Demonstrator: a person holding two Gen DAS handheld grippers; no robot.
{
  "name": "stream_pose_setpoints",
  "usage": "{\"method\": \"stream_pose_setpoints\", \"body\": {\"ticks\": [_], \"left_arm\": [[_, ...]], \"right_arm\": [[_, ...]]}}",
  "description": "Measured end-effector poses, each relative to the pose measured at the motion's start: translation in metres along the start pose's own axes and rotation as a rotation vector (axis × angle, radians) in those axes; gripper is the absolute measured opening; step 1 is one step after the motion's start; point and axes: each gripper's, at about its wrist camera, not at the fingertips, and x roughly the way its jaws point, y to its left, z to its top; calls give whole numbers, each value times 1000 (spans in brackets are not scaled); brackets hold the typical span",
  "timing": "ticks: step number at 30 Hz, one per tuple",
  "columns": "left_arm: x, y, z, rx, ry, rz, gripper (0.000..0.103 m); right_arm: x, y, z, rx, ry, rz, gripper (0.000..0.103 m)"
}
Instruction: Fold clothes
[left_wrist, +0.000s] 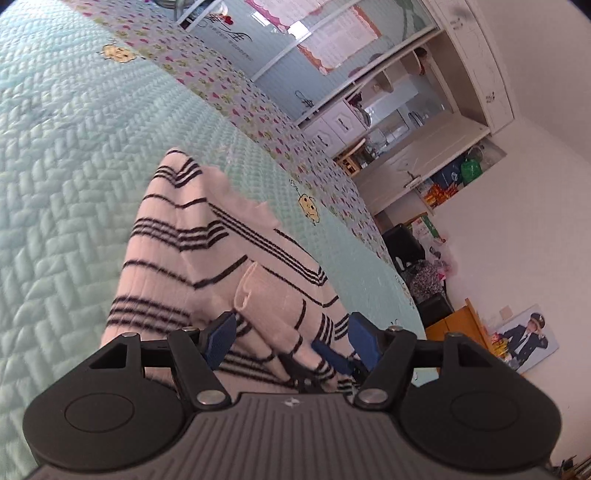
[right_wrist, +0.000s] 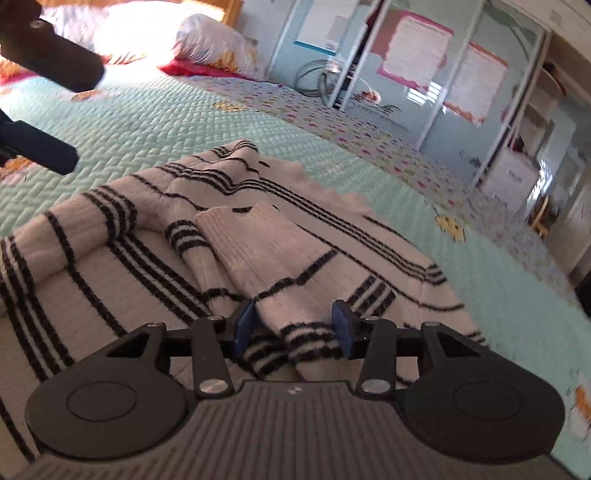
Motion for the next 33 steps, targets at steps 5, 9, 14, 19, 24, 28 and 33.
{"method": "stream_pose_setpoints", "body": {"ticks": [5,9,14,19,24,28,33], "left_arm": [[65,-2,26,-16,124,75,69],[93,3,29,-60,197,112,69],[112,3,26,-96,247,126,69],[130,3,23,-89,278,152,39],[118,-23,15,50,209,203,5],[63,-47,10,22,94,176,5],[-10,-76,-18,1,-34,197,5]], "right_arm": [[6,-20,-11,166,-29,100,50],[12,-35,-18,274,-33,182,52],[13,-37,-22,313,-47,212,52],[14,-37,-22,309,-54,208,53],[10,-37,-21,307,-65,207,55],[-43,-54,-22,432,-220,185,56],[-88,-49,-43,631,-121,357,67]]}}
